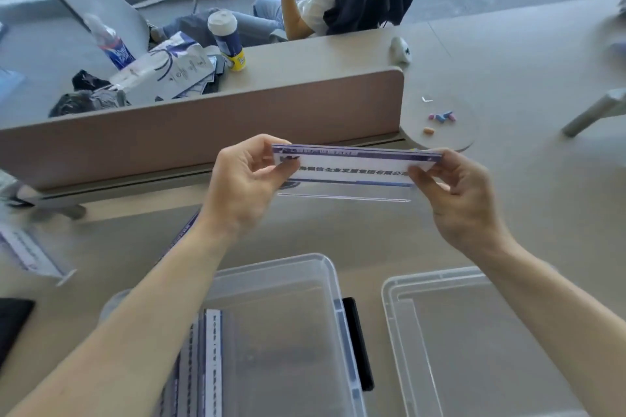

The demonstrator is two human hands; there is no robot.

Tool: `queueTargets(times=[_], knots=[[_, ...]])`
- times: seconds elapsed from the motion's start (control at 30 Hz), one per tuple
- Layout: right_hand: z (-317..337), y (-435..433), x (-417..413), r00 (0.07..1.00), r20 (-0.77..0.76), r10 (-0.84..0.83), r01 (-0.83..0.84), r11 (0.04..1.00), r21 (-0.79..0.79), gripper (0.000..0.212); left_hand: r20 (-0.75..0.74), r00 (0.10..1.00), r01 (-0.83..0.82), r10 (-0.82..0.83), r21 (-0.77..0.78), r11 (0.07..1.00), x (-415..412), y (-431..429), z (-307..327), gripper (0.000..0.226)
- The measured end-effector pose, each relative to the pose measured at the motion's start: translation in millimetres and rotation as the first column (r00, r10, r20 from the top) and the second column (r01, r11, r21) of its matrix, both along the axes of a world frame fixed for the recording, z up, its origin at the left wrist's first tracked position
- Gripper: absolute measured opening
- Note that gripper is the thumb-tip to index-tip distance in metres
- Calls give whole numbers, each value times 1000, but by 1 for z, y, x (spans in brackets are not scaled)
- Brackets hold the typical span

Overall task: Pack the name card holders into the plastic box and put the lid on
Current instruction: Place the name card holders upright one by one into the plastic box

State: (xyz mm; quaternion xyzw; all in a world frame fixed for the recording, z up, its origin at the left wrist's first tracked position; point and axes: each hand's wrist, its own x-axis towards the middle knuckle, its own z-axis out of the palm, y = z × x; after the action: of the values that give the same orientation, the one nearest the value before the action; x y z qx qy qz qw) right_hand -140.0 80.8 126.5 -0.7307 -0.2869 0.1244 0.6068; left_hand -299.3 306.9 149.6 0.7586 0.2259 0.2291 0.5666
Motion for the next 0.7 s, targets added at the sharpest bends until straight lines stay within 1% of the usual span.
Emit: queueTargets(times=[0.03,0.13,0.2,0.27,0.3,0.33,0.37,0.4,0.43,0.47,0.5,0.53,0.57,0.6,0.63,0.67,0.7], knots=[[13,1,-9,1000,15,14,-15,999,37,19,33,999,-11,11,7,1000,-13,-3,16,10],[42,5,-31,996,64,67,-73,992,103,17,82,996,-50,44,65,997,-50,-8,49,13],[53,8,-45,990,74,117,-126,983,134,11,74,995,-70,63,97,993,-74,-11,62,13],[53,12,-55,982,61,180,-187,974,130,4,41,992,-122,116,186,975,-98,-13,70,16],[52,15,-61,976,70,206,-213,970,115,10,17,989,-145,147,288,947,-108,-14,73,20],[50,17,-68,969,89,232,-240,966,96,13,-29,985,-141,169,428,893,-117,-14,76,27],[48,21,-76,962,100,255,-263,961,80,13,-95,980,-92,175,564,821,-125,-15,79,36],[46,24,-85,954,100,281,-288,956,60,15,-182,968,-10,171,656,755,-131,-16,81,44],[45,28,-95,944,94,316,-320,947,35,16,-278,948,88,153,695,714,-135,-17,83,47],[44,32,-105,932,92,351,-353,936,5,15,-376,918,183,126,685,705,-139,-21,83,43],[43,36,-114,919,95,382,-381,924,-26,11,-449,889,254,94,653,714,-143,-25,81,32],[41,40,-123,907,101,410,-407,912,-50,8,-498,864,299,75,627,719,-149,-29,77,18],[39,45,-131,899,104,426,-422,904,-63,6,-517,852,306,82,620,722,-155,-31,72,8],[36,49,-139,897,107,428,-423,904,-67,6,-514,850,282,113,626,728,-163,-33,66,9],[32,53,-148,902,110,417,-411,909,-70,8,-507,850,237,146,614,753,-173,-34,58,12],[26,57,-157,913,101,394,-388,918,-79,15,-499,848,177,180,585,792,-183,-34,51,14],[20,61,-168,929,65,364,-357,929,-95,26,-495,843,119,208,549,827,-192,-36,43,15]])
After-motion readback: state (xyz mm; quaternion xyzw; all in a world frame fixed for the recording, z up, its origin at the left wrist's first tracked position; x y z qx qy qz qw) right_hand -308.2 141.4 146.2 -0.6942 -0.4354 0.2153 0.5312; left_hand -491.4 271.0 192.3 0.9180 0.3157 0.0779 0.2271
